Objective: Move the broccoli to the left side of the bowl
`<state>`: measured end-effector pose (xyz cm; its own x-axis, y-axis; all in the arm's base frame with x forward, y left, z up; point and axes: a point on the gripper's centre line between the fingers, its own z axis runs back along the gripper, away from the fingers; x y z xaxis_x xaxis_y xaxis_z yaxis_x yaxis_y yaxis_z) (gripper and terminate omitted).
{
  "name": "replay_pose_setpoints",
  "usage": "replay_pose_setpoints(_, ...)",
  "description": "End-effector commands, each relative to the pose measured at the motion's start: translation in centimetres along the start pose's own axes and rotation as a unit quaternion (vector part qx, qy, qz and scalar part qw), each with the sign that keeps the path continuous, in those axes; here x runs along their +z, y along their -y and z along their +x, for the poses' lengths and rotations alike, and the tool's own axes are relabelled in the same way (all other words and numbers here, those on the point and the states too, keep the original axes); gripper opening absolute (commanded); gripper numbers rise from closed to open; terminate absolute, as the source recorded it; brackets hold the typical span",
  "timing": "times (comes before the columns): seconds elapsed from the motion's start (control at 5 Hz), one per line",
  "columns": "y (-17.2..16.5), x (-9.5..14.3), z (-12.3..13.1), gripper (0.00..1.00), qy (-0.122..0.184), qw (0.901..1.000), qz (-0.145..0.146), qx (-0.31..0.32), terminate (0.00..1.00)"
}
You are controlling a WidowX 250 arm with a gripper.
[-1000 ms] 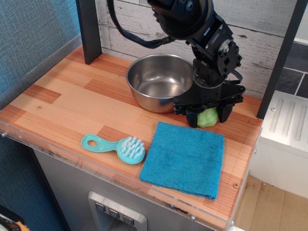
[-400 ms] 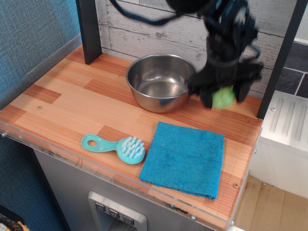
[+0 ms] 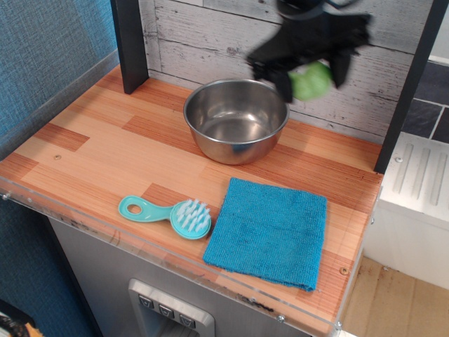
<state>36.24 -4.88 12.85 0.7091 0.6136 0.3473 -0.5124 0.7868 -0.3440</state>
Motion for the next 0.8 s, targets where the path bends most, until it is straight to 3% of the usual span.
replay_pose_setpoints(0.0, -6.6, 5.8, 6.5, 0.0, 0.071, 0.9953, 0.004, 0.066, 0.0)
replay_pose_setpoints(0.2, -9.9, 6.0, 8.6, 0.0, 0.085, 0.9912, 0.019, 0.1, 0.0)
replay_pose_setpoints(0.6, -16.7, 4.0, 10.2, 0.0, 0.086, 0.9819, 0.082, 0.148, 0.0)
